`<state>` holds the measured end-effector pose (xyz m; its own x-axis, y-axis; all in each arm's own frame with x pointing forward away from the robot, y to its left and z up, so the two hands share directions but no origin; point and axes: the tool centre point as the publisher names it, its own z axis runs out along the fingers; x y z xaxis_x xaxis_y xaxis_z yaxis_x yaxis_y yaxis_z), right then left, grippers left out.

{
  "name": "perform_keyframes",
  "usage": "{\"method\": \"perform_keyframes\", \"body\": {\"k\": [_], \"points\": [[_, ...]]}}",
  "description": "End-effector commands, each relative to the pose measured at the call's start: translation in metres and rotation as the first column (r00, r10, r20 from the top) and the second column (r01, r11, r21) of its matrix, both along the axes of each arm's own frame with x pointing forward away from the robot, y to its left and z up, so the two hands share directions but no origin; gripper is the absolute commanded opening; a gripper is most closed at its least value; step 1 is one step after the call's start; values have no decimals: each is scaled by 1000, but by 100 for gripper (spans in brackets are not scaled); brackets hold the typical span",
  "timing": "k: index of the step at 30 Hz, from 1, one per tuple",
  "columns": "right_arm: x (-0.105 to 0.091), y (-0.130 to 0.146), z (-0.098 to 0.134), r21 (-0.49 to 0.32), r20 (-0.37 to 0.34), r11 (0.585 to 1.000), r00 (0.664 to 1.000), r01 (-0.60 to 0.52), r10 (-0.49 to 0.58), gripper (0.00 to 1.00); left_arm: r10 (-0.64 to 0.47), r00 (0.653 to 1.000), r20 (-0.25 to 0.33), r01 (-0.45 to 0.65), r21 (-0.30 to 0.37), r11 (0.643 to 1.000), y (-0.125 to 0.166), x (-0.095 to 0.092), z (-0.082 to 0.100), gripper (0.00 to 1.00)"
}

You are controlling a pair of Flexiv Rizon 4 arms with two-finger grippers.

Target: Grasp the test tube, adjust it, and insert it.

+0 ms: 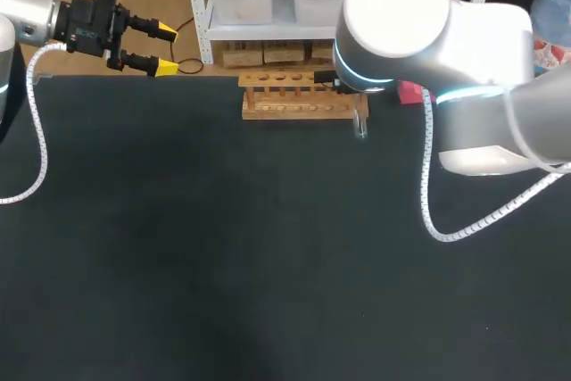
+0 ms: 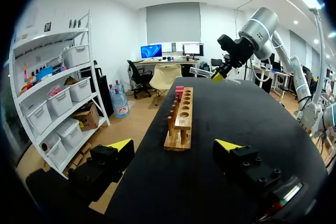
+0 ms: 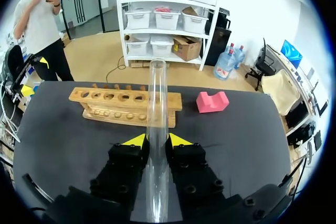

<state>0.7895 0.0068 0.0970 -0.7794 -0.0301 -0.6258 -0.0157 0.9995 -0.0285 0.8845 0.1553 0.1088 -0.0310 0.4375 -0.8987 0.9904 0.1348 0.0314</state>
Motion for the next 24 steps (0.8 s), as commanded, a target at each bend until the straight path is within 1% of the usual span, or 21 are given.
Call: {"method": "perform_keyframes", "body": {"k": [1, 13, 24], "points": [[10, 7, -8, -4, -8, 1000, 1000, -8, 8, 0, 1, 1000, 2, -1, 0, 1000, 0, -1, 0, 100], [32, 26, -31, -14, -33, 1000, 999, -14, 14, 0, 1, 1000, 2, -1, 0, 1000, 0, -1, 0, 100], [39, 34, -43, -12, -57, 1000, 998, -11, 10, 0, 1, 1000, 2, -1, 0, 1000, 0, -1, 0, 100]]}}
